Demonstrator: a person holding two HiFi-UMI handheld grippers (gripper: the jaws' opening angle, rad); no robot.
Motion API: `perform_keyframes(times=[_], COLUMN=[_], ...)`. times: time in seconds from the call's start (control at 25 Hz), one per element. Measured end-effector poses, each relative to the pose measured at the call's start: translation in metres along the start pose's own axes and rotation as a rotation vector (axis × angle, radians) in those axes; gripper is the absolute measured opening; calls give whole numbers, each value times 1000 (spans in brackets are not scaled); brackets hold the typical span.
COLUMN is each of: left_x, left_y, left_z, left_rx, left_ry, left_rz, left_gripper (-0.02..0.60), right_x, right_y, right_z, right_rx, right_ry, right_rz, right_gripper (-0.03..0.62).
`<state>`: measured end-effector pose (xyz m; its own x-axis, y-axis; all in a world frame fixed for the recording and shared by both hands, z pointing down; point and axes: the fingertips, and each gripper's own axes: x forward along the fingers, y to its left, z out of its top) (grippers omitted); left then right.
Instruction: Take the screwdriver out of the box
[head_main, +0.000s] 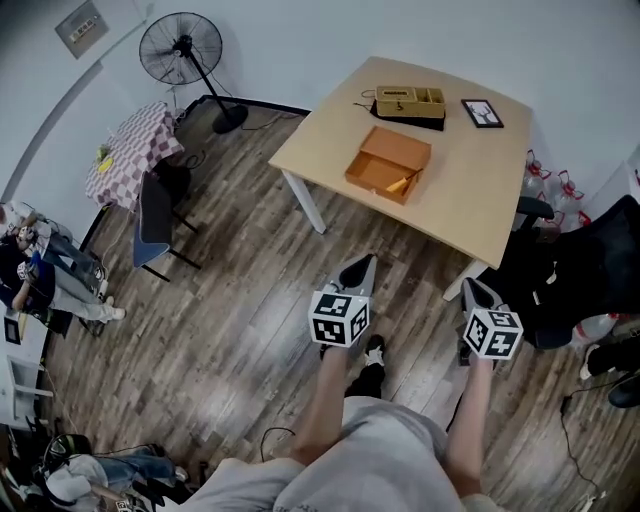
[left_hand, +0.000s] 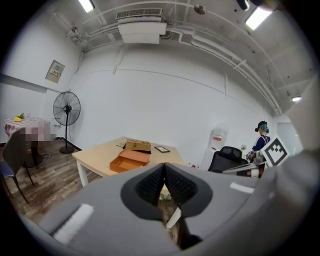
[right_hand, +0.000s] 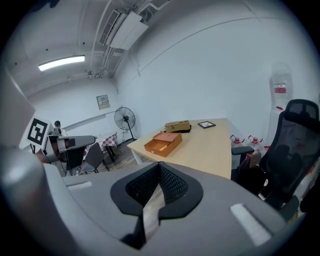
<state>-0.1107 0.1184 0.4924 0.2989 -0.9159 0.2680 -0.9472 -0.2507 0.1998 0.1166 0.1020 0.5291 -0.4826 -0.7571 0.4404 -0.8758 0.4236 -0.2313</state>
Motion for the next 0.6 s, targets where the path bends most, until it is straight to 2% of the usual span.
perform_keyframes(times=[0.32,0.6], left_x=[88,130], left_y=[55,82], left_z=[40,35], left_rx=[4,54], left_ry=[17,91], left_rz=[-50,-79], left_gripper=[54,54], right_x=[76,119], right_y=[-7,-10], right_z=[55,67], right_rx=[20,14], right_ry=[-33,-32], right_rz=[-38,-46], right_gripper=[2,2])
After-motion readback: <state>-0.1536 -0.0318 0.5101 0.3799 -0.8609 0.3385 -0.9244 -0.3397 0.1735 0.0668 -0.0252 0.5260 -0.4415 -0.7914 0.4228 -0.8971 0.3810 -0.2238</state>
